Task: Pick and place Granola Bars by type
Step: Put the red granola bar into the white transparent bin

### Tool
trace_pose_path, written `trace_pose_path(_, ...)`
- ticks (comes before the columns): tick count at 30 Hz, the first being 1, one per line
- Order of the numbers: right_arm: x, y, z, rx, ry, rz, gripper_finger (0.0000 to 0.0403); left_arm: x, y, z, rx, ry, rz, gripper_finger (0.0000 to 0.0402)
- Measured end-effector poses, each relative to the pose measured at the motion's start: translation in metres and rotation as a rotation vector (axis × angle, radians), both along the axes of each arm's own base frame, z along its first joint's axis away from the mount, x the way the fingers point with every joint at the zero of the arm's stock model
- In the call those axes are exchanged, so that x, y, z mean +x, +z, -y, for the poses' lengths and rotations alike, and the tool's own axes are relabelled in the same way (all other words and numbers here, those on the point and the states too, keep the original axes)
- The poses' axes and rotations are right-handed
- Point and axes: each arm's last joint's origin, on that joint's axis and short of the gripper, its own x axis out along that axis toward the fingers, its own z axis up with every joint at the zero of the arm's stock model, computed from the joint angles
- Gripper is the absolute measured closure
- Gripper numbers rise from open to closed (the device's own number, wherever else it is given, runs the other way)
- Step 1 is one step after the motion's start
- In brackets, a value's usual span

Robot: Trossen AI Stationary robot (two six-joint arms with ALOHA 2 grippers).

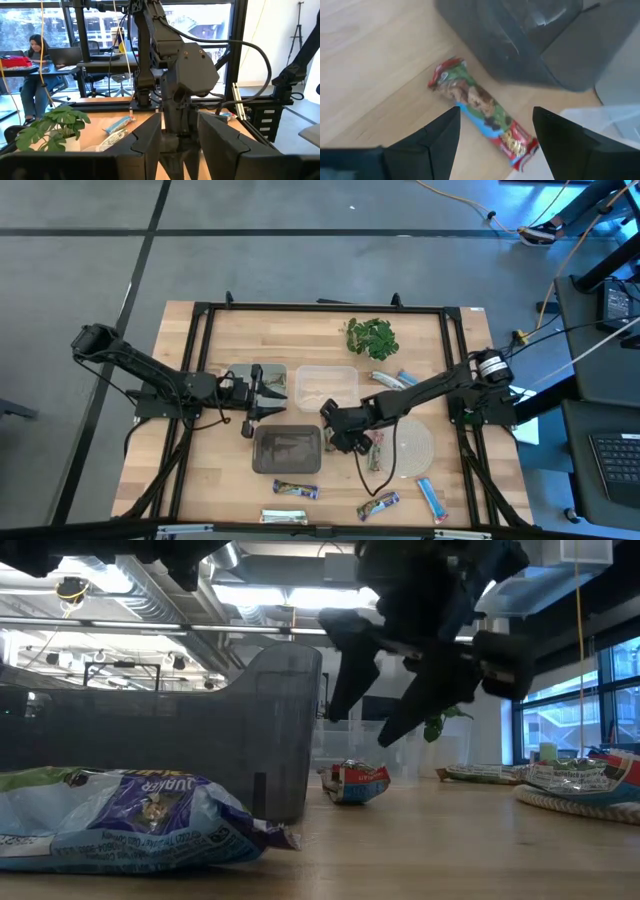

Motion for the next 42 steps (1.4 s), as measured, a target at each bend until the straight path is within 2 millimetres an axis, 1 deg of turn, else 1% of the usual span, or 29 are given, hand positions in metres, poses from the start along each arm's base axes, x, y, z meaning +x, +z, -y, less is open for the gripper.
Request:
trace_pose_path(5,0.002,-0.013,-0.001,-0.024,0.024,-0.031,0.0152,0.0,0.0,0.0,0.001,0.0,0.0,0.0279)
trace_pose_path(8,0.005,-0.016,-0.001,-0.025,0.03,-0.017,0.0152,0.0,0.0,0.0,0.001,0.0,0.0,0.0277)
trace_pose_path(17,0.007,-0.03,0.001,-0.041,0.034,-0.052,0.0152,0.0,-0.001,0.0,0.004,0.001,-0.007,0.0279)
trace_pose_path(23,0.006,-0.033,0.002,-0.043,0.027,-0.074,0.0152,0.0,-0.001,0.0,0.005,0.002,-0.01,0.0277)
trace_pose_path(34,0.0,-0.036,0.004,0.031,-0.131,-0.16,0.0153,0.0,-0.002,-0.001,0.007,0.04,-0.022,0.0277)
trace_pose_path(38,0.0,-0.036,0.004,0.054,-0.174,-0.172,0.0171,0.0,-0.002,-0.002,0.007,0.055,-0.022,0.0278)
trace_pose_path(42,-0.001,-0.037,0.004,0.052,-0.173,-0.179,0.0213,0.0,-0.002,-0.002,0.007,0.054,-0.022,0.028)
